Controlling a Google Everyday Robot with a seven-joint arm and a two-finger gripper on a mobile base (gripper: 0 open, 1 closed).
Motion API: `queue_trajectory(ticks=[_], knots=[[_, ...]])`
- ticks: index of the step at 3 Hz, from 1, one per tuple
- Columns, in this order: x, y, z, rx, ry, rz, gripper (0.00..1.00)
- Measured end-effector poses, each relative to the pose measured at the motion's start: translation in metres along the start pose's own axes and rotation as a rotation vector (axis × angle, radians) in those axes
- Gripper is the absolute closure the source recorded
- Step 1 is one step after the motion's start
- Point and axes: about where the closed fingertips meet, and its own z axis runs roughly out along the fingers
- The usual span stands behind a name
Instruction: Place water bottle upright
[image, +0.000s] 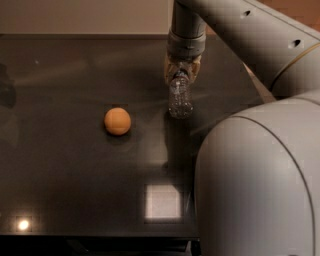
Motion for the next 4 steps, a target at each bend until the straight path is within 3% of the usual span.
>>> queue_trajectory(ticks=[3, 4], knots=[[0.005, 0.032, -0.057, -0.040, -0.238, -0.419, 1.00], [0.008, 0.038, -0.073, -0.089, -0.343, -0.535, 1.00]])
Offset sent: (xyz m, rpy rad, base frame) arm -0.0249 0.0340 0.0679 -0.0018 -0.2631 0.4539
